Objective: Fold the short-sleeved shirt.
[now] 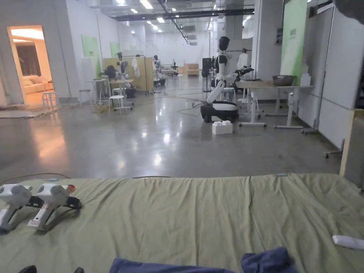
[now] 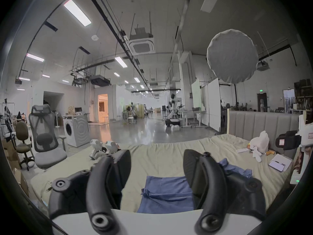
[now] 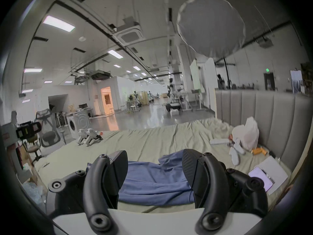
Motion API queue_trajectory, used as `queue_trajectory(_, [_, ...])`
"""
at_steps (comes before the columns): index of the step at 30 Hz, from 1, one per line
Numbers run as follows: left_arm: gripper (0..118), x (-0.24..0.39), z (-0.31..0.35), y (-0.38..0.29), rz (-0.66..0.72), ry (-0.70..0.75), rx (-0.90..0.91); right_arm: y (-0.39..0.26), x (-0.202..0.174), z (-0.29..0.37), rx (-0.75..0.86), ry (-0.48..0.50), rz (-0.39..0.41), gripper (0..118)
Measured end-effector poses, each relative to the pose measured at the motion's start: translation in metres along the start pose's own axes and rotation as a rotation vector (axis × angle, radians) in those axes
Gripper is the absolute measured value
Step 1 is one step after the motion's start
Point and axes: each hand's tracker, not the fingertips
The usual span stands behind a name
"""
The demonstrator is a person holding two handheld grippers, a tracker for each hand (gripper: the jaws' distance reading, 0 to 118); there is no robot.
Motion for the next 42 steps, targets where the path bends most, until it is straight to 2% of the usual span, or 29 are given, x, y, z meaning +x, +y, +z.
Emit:
queue_trajectory(2, [45, 0.009, 0.018, 0.005, -0.055, 0.035, 0.047, 0.006, -0.014, 0.012, -0.031, -0.016, 0.053, 64])
queue_trajectory(3, [36, 0.013, 0.026, 0.006, -0.075, 0.034, 0.074, 0.005, -0.018, 0.018, -0.032, -0.006, 0.052, 54])
queue_trajectory(4, [25, 0.016, 0.034, 0.007, -0.065, 0.028, 0.063, 0.005, -0.022, 0.022, -0.026, 0.01, 0.069, 34])
queue_trajectory(5, [19, 0.016, 0.038, 0.009, -0.057, 0.023, 0.052, 0.003, -0.025, 0.027, -0.007, 0.006, 0.078, 20])
queue_trajectory(7, [4, 0.018, 0.046, 0.009, -0.031, -0.013, 0.032, 0.002, -0.03, 0.033, 0.003, -0.018, 0.103, 1])
queue_trajectory(8, [0, 0.019, 0.05, 0.009, -0.019, -0.032, 0.012, 0.002, -0.031, 0.035, 0.009, -0.023, 0.108, 1])
queue_trajectory(14, [0, 0.012, 0.058, 0.009, 0.085, -0.081, -0.016, 0.0, -0.031, 0.036, 0.01, -0.03, 0.082, 0])
queue_trajectory(18, [0, 0.014, 0.056, 0.007, 0.023, -0.066, -0.039, 0.0, -0.031, 0.033, 0.007, -0.028, 0.069, 0])
queue_trajectory(21, [0, 0.013, 0.053, 0.006, 0.035, -0.073, -0.046, 0.0, -0.029, 0.031, 0.004, -0.023, 0.058, 0])
queue_trajectory(27, [0, -0.016, 0.02, -0.013, 0.166, -0.167, -0.134, -0.009, -0.024, 0.024, -0.057, 0.024, 0.007, 0])
queue_trajectory(28, [4, -0.025, 0.008, -0.022, 0.207, -0.17, -0.174, -0.012, -0.021, 0.024, -0.074, 0.026, -0.009, 0])
queue_trajectory(29, [14, -0.035, -0.006, -0.034, 0.253, -0.168, -0.235, -0.015, -0.019, 0.022, -0.098, 0.031, -0.023, 0])
queue_trajectory(30, [27, -0.044, -0.019, -0.045, 0.286, -0.166, -0.304, -0.018, -0.018, 0.021, -0.111, 0.027, -0.031, 0])
queue_trajectory(32, [69, -0.057, -0.05, -0.078, 0.319, -0.162, -0.429, -0.025, -0.015, 0.021, -0.141, 0.015, -0.037, 0])
queue_trajectory(33, [80, -0.06, -0.066, -0.094, 0.298, -0.138, -0.489, -0.028, -0.013, 0.021, -0.157, 0.012, -0.04, 0])
queue_trajectory(34, [83, -0.065, -0.08, -0.112, 0.304, -0.136, -0.527, -0.031, -0.012, 0.02, -0.17, 0.012, -0.043, 0])
queue_trajectory(39, [82, -0.078, -0.161, -0.192, 0.253, -0.091, -0.719, -0.046, -0.002, 0.013, -0.26, -0.008, -0.061, 0])
queue_trajectory(42, [77, -0.079, -0.196, -0.225, 0.214, -0.067, -0.806, -0.054, 0.003, 0.01, -0.305, -0.037, -0.066, 0])
